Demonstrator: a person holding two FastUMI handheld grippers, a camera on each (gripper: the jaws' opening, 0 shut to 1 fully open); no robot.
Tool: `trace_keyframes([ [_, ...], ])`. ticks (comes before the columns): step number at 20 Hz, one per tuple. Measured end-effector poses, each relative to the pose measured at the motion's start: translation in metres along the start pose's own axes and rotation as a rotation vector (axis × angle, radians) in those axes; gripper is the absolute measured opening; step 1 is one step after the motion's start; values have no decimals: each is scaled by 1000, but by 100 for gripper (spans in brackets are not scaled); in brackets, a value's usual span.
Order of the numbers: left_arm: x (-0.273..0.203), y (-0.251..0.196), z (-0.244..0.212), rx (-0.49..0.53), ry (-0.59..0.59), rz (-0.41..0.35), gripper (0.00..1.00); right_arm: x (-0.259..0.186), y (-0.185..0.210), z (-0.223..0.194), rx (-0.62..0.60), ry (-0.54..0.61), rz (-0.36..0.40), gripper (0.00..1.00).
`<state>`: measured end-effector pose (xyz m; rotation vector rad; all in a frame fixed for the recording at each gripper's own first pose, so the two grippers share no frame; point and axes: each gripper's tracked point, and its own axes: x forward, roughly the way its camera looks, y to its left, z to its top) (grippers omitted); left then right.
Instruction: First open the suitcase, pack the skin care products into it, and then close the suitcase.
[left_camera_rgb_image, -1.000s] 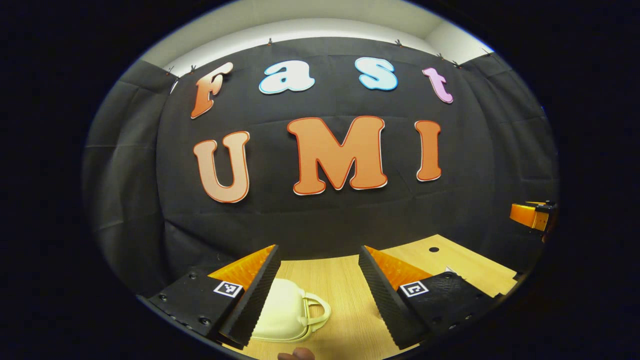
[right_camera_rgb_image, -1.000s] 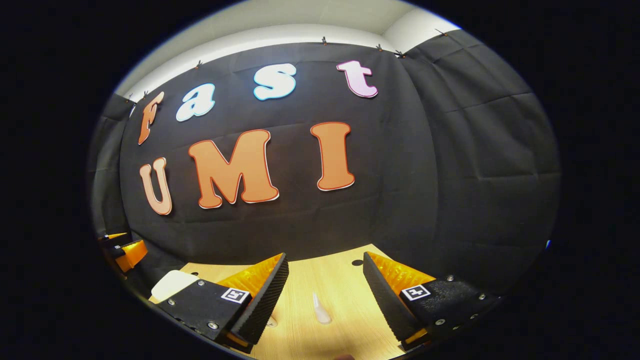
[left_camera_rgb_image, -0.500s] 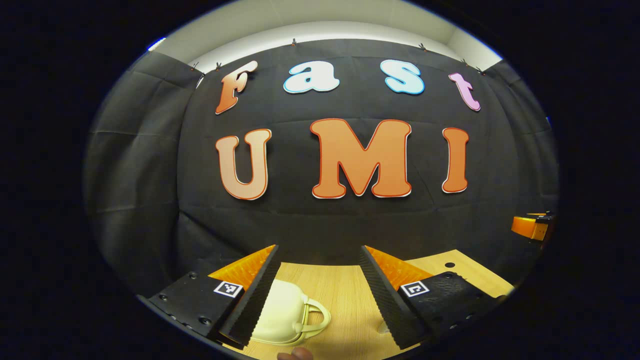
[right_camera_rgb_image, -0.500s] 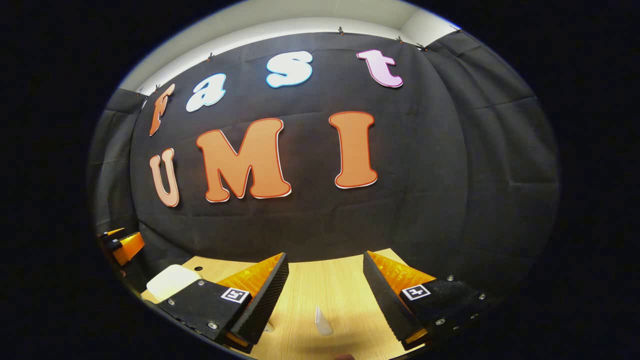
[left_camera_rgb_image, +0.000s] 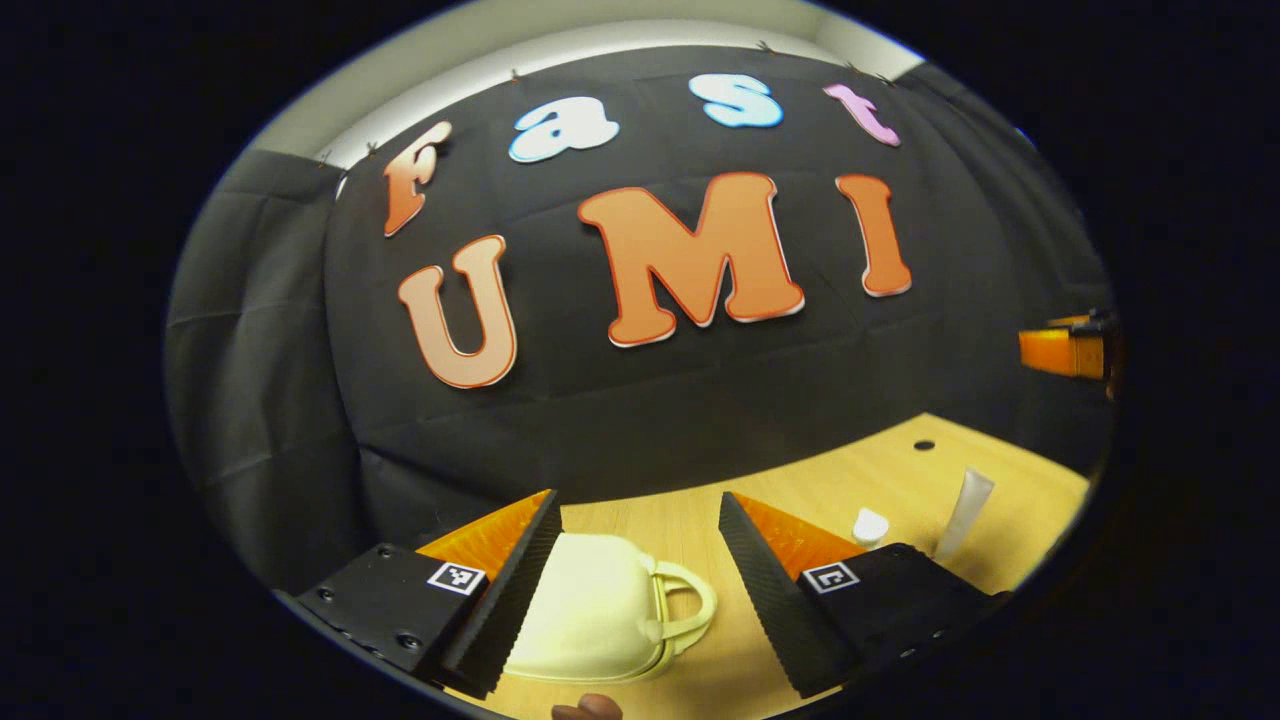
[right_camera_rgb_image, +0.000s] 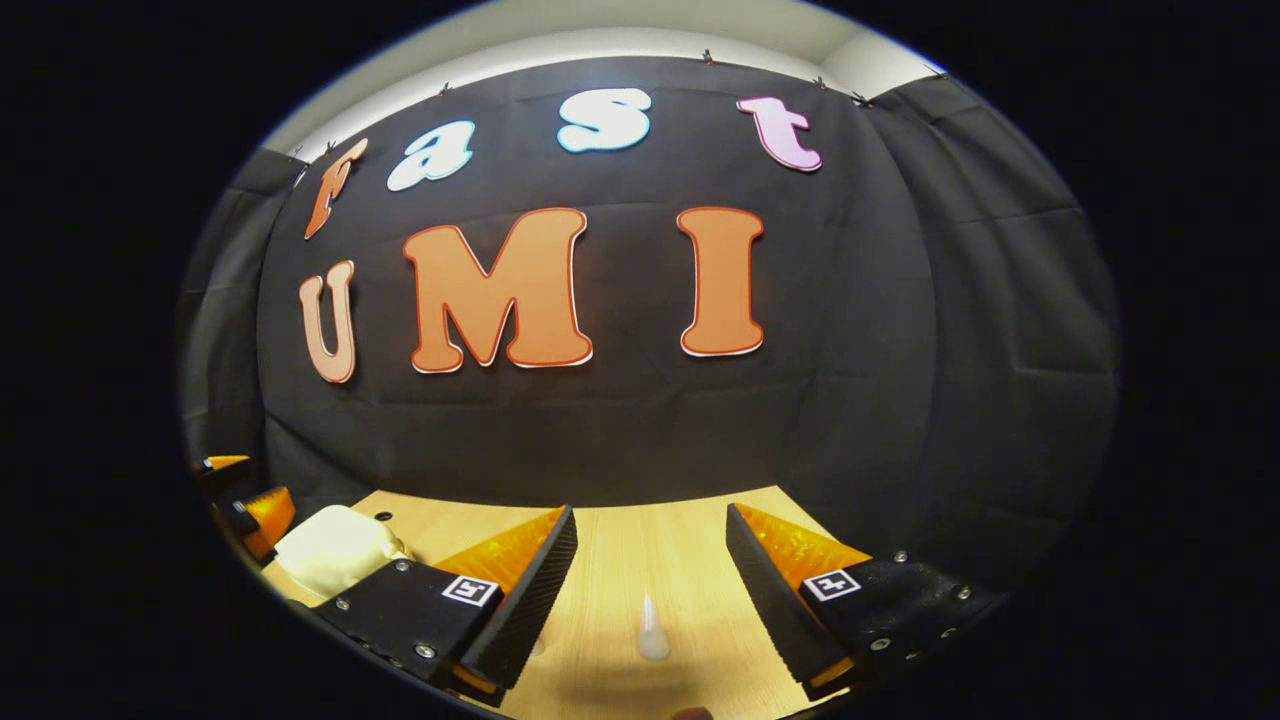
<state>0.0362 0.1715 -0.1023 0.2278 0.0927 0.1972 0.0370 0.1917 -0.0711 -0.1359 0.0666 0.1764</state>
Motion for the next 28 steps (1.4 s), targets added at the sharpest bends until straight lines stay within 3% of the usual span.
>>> trace_keyframes([
  [5, 15, -12, -58, 372, 101, -9, 100, -3, -13, -23, -2, 48, -27, 95],
  [11, 25, -58, -129, 600, 208, -113, 99, -7, -43, -61, 24, 135, -81, 95],
  [14, 40, -60, -160, 665, 282, -140, 99, -10, -60, -73, 29, 161, -119, 95],
  [18, 66, -62, -179, 774, 320, -122, 98, -12, -79, -83, 34, 183, -160, 95],
  [26, 98, -67, -198, 851, 372, -138, 100, -17, -96, -94, 62, 208, -210, 95],
  [27, 102, -68, -200, 860, 375, -142, 96, -18, -97, -93, 66, 208, -213, 95],
  [28, 104, -69, -199, 877, 377, -140, 82, -18, -98, -92, 68, 205, -218, 95],
])
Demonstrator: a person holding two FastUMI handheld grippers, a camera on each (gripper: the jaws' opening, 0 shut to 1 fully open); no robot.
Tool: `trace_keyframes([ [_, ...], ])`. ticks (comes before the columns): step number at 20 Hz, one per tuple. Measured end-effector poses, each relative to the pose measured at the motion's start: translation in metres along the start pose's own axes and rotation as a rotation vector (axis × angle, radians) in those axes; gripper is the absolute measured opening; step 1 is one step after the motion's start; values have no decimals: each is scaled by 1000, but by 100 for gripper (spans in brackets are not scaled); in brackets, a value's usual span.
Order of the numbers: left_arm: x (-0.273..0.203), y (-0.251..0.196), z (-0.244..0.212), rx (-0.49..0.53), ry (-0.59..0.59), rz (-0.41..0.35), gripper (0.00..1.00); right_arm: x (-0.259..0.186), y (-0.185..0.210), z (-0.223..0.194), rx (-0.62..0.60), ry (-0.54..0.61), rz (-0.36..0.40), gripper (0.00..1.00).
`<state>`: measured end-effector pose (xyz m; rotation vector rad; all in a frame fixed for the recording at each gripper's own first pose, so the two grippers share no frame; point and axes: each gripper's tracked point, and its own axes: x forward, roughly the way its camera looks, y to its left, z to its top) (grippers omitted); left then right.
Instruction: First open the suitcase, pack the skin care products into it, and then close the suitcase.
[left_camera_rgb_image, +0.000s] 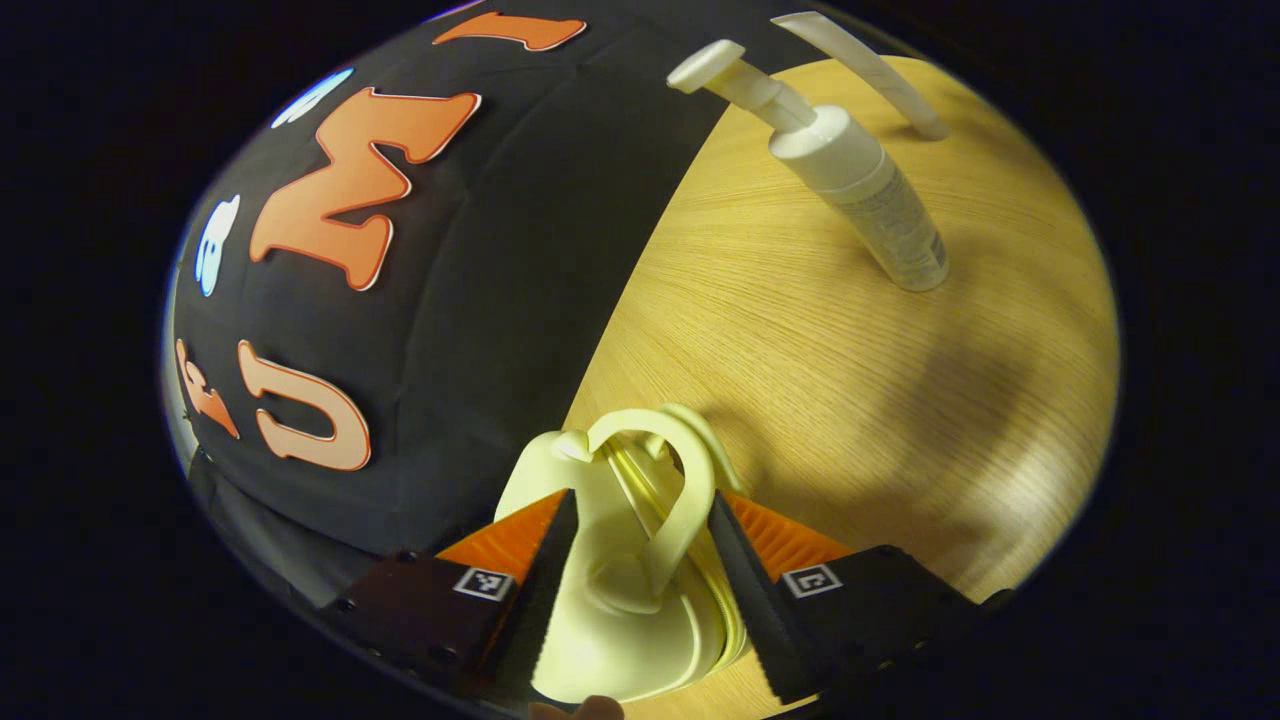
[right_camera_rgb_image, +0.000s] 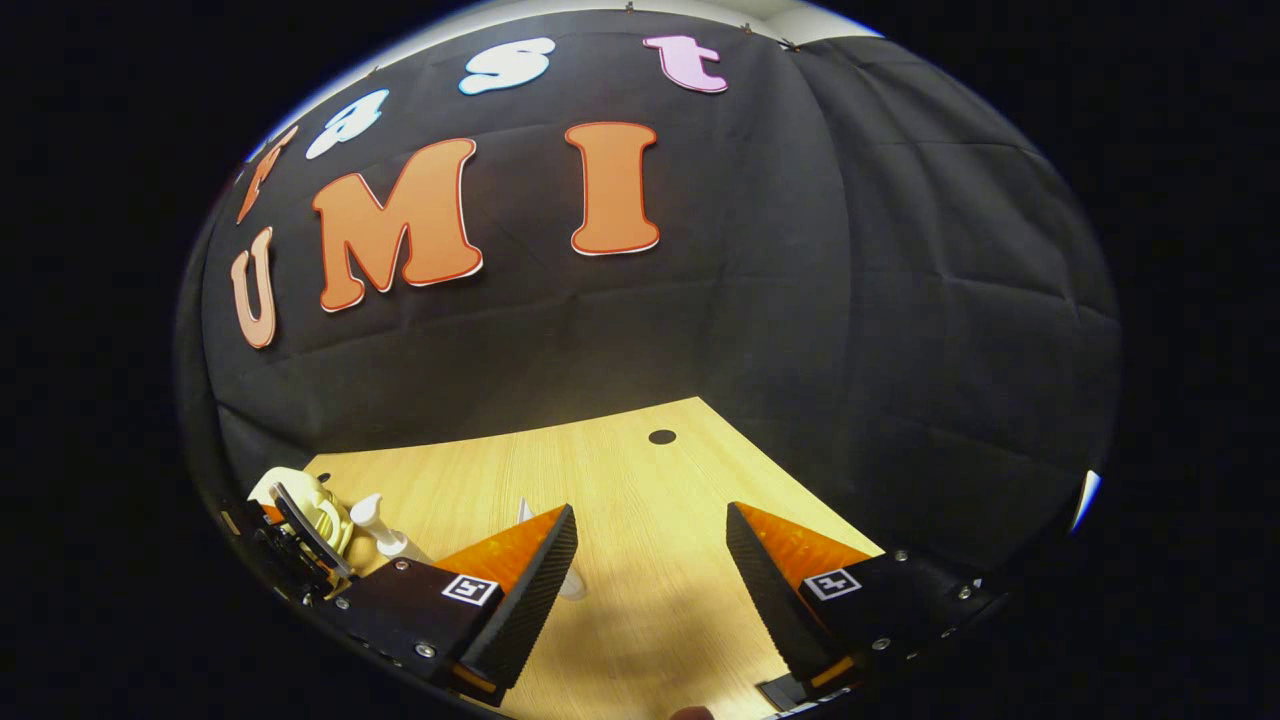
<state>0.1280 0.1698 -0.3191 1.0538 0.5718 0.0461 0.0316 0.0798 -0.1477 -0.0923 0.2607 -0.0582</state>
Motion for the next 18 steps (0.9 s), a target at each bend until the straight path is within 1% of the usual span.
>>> trace_keyframes([
  [1, 2, 0, 1, 15, 1, 2, 76, -2, -2, 0, 1, -3, -6, 95],
  [3, 5, -4, 0, 29, 15, -8, 76, -5, -3, 1, 4, -7, -13, 95],
  [4, 7, -5, 1, 41, 17, -8, 61, -7, -2, 4, 9, -15, -15, 95],
  [6, 10, -7, 2, 56, 20, -12, 61, -9, 0, 6, 5, -23, -11, 95],
  [7, 9, -13, 0, 49, 24, -23, 56, -11, 0, 5, 3, -24, -12, 95],
  [8, 7, -18, 1, 55, 24, -39, 34, -12, 1, 5, 1, -23, -8, 95],
  [9, 7, -18, 2, 66, 19, -53, 23, -15, 3, 5, 2, -24, -5, 95],
  [10, 9, -15, 5, 71, 7, -60, 20, -17, 4, 5, 4, -26, -2, 95],
  [12, 4, -14, 7, 65, -2, -79, 6, -21, 5, 5, 6, -32, 1, 95],
  [13, -1, -13, 7, 60, -8, -82, 6, -23, 7, 5, 6, -33, 3, 95],
  [14, 3, -11, 4, 58, -4, -84, 1, -24, 8, 5, 8, -33, 7, 95],
  [15, 1, -10, 6, 43, -13, -94, 1, -27, 10, 4, 7, -34, 12, 95],
  [18, -8, -2, 7, -63, -13, -148, 1, -31, 22, 10, -2, -44, 27, 95],
])
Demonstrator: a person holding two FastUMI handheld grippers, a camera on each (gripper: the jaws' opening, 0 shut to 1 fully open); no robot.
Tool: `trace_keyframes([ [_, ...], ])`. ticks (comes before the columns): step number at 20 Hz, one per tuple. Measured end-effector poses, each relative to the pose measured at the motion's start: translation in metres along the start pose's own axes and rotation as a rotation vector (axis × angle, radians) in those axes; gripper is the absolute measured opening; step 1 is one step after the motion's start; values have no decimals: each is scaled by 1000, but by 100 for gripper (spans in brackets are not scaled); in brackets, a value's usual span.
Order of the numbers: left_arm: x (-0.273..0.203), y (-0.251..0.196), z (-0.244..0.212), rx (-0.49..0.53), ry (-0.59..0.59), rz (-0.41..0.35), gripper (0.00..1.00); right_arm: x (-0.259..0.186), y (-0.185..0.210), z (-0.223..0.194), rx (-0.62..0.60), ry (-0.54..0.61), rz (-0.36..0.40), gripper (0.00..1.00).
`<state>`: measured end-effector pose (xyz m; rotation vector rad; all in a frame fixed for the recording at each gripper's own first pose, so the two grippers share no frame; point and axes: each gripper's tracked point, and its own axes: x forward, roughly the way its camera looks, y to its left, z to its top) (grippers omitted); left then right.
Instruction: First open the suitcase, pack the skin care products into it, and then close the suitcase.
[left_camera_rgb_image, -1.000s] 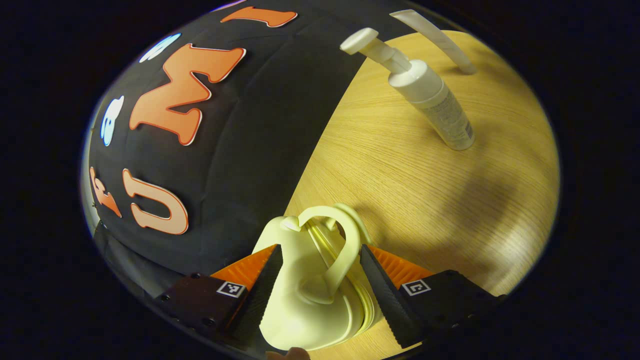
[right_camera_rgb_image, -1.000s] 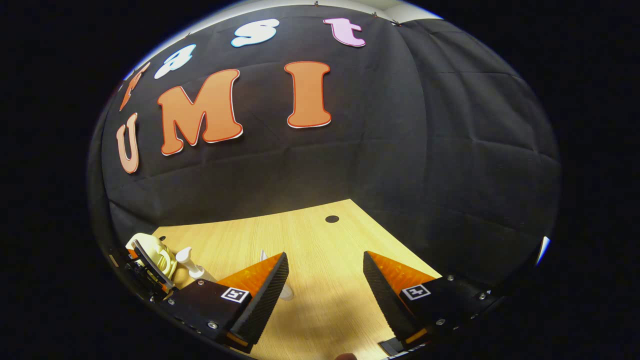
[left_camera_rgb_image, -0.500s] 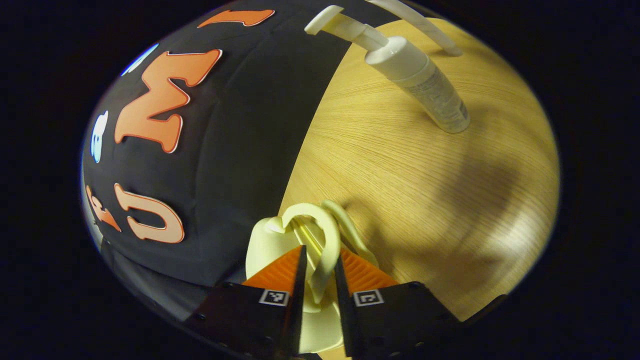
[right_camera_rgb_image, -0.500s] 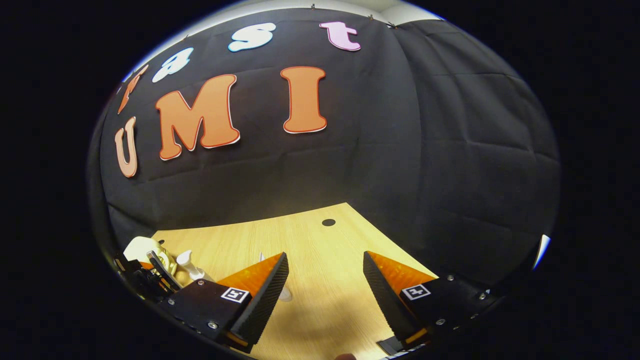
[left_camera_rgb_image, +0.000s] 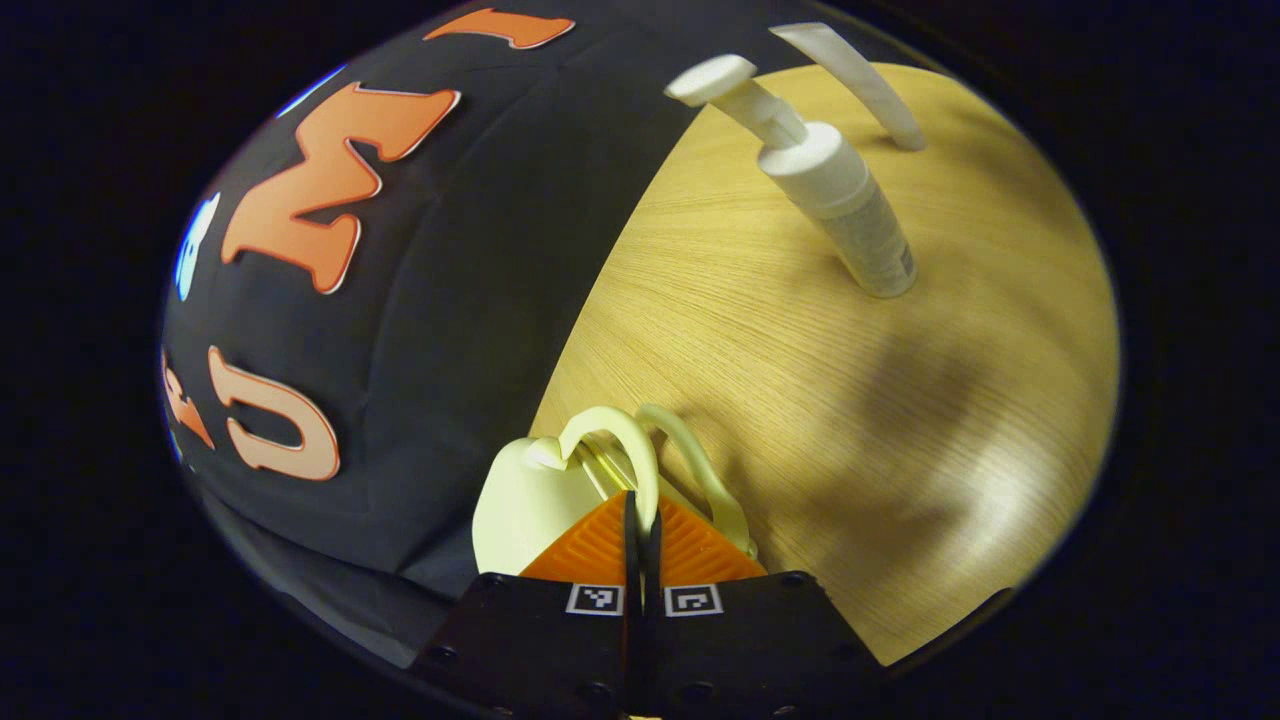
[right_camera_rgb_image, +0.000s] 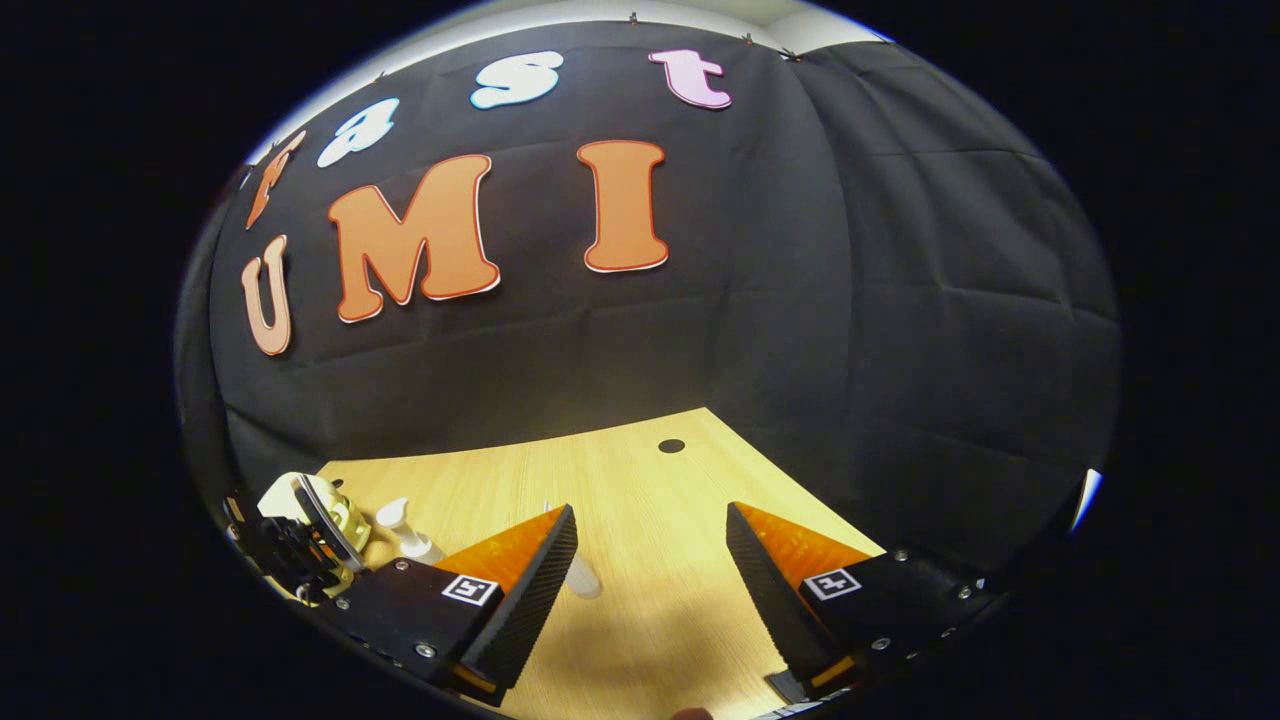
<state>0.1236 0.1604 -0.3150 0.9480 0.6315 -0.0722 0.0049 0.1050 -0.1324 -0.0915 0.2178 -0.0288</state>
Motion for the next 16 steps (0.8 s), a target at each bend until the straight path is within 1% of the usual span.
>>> trace_keyframes([
  [3, -12, 25, 8, -110, -34, -19, 1, -2, 19, 11, 1, -16, 24, 95],
  [5, -16, 44, 11, -179, -54, -46, 1, -2, 37, 22, 8, -36, 48, 95],
  [10, -27, 80, 3, -313, -97, -106, 1, 0, 89, 49, 13, -69, 95, 95],
  [14, -39, 105, -4, -392, -169, -179, 1, -9, 126, 69, 34, -115, 91, 95],
  [16, -40, 128, -21, -484, -189, -218, 1, -14, 145, 73, 51, -123, 83, 95],
])
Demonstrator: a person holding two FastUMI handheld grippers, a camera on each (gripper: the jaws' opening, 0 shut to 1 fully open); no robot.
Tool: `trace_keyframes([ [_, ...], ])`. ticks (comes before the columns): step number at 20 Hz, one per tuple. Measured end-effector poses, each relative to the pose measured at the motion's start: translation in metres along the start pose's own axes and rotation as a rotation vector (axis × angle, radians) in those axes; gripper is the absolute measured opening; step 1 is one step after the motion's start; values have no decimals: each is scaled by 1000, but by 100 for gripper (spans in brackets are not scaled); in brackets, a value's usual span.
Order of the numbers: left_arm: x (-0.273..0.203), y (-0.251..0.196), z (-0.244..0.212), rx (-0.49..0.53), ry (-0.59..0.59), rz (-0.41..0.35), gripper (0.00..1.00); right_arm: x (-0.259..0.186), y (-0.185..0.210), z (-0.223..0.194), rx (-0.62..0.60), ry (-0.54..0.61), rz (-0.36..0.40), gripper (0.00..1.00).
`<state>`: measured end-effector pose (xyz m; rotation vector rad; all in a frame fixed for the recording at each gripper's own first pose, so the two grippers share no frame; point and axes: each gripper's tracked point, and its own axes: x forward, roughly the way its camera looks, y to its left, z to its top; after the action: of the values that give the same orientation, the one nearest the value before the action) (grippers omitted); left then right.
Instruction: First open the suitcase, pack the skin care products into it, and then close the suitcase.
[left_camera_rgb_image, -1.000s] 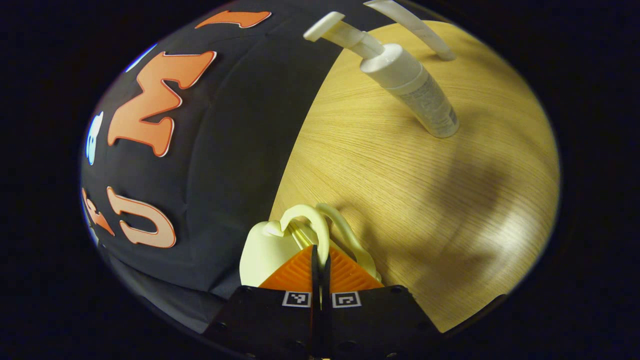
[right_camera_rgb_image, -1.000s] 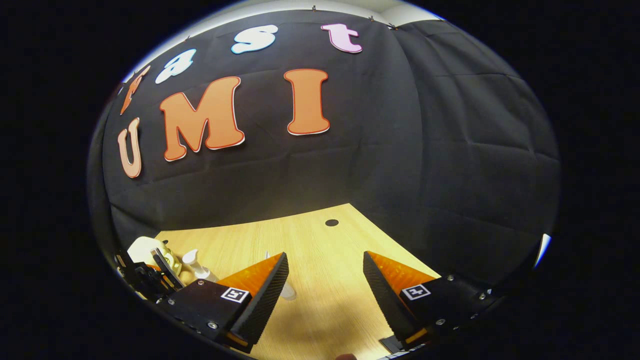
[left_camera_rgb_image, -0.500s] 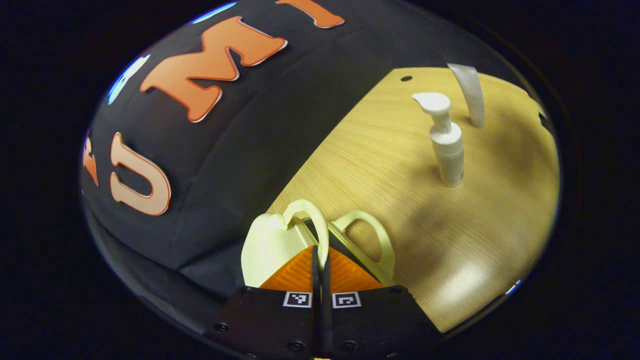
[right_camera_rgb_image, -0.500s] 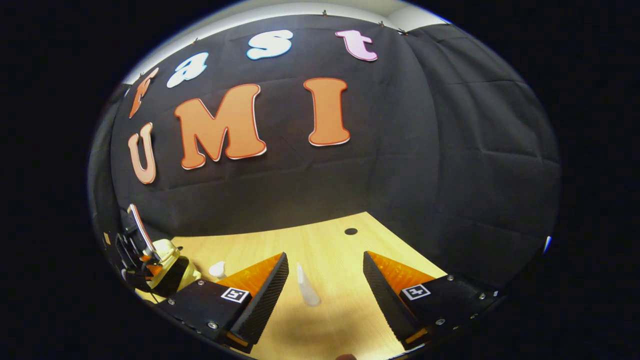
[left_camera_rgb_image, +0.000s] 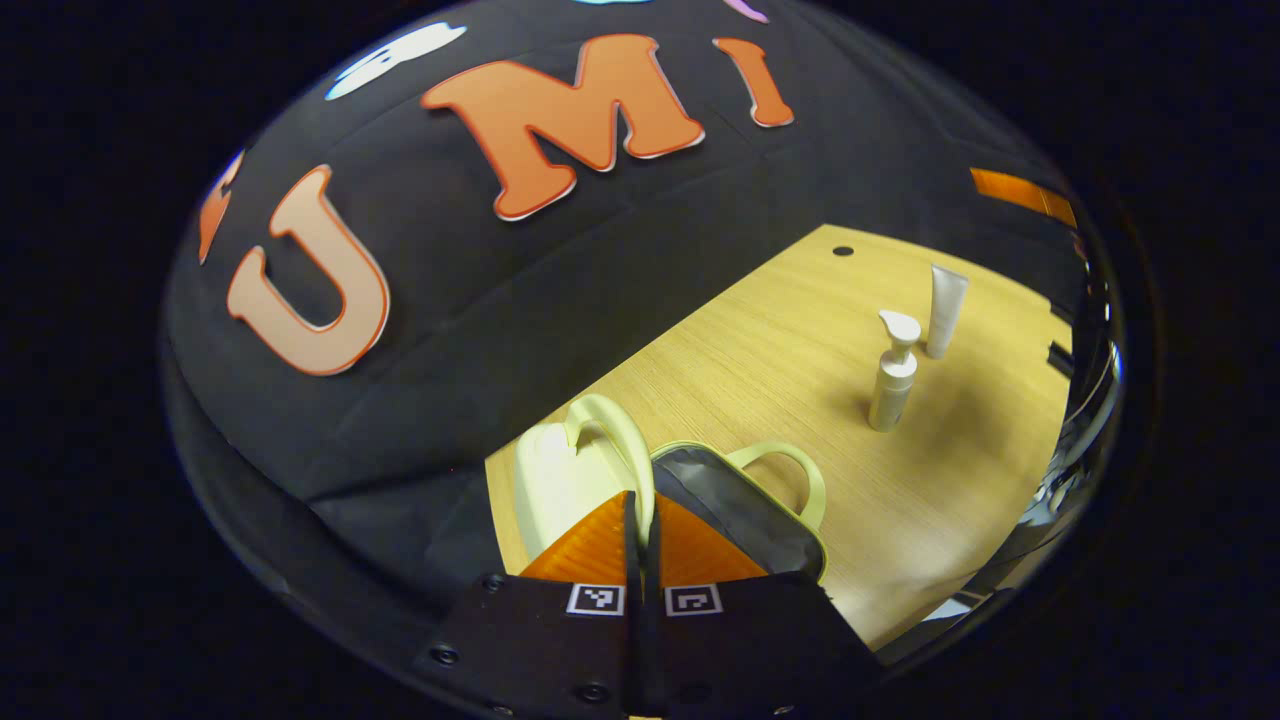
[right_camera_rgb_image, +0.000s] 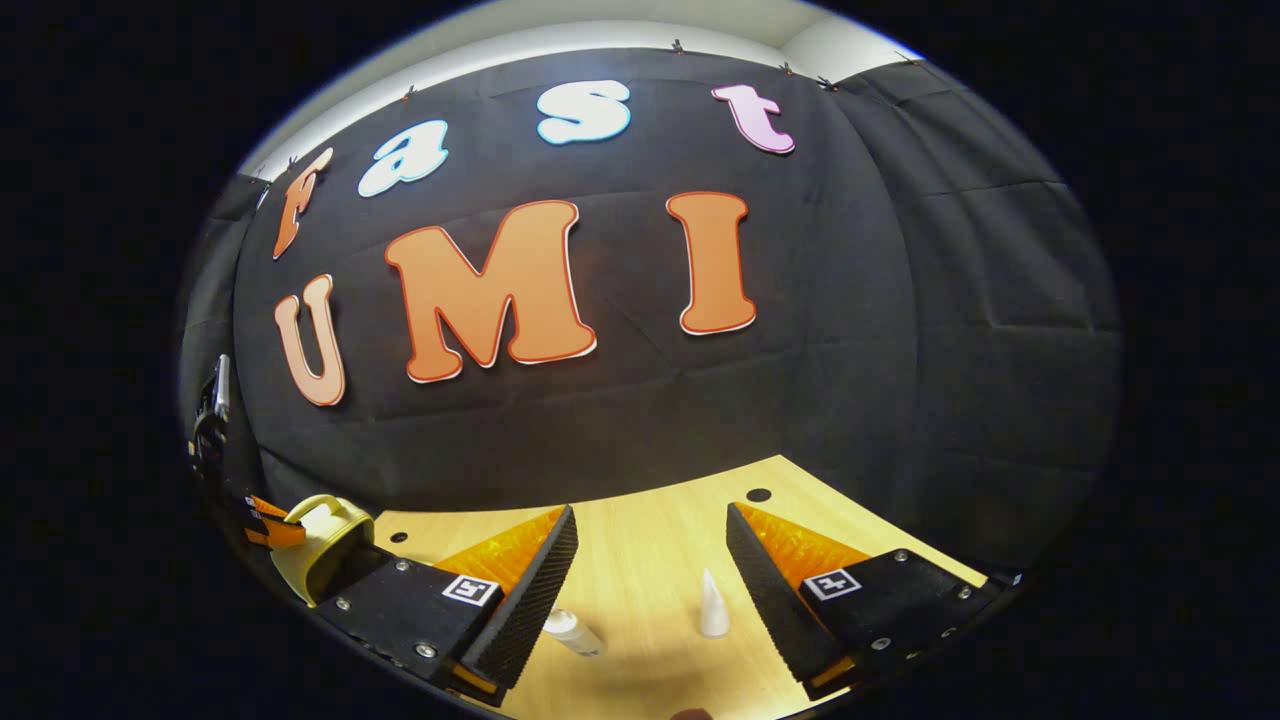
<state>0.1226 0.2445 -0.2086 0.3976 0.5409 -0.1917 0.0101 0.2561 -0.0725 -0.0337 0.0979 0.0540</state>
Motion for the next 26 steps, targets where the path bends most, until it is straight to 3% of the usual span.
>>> trace_keyframes([
  [3, -15, 61, -12, -90, -34, 8, 0, -7, 25, 5, 12, -14, -29, 95],
  [5, -21, 108, -39, -110, -27, 44, 0, -10, 41, 9, 21, -26, -46, 95],
  [8, -25, 171, -78, -177, -21, 28, 0, -13, 63, 14, 35, -42, -66, 95],
  [11, -6, 215, -129, -207, -10, 15, 0, -9, 89, 13, 87, -31, -45, 95],
  [14, 16, 248, -183, -301, 40, 39, 0, -5, 109, 7, 82, -27, -47, 95],
  [18, 44, 263, -258, -460, 123, 50, 1, 2, 127, -8, 111, 17, -36, 95],
  [22, 79, 251, -325, -587, 198, 24, 1, 8, 127, -17, 99, 29, -58, 95],
  [26, 97, 241, -362, -679, 210, -8, 1, 11, 125, -27, 65, 50, -65, 95],
])
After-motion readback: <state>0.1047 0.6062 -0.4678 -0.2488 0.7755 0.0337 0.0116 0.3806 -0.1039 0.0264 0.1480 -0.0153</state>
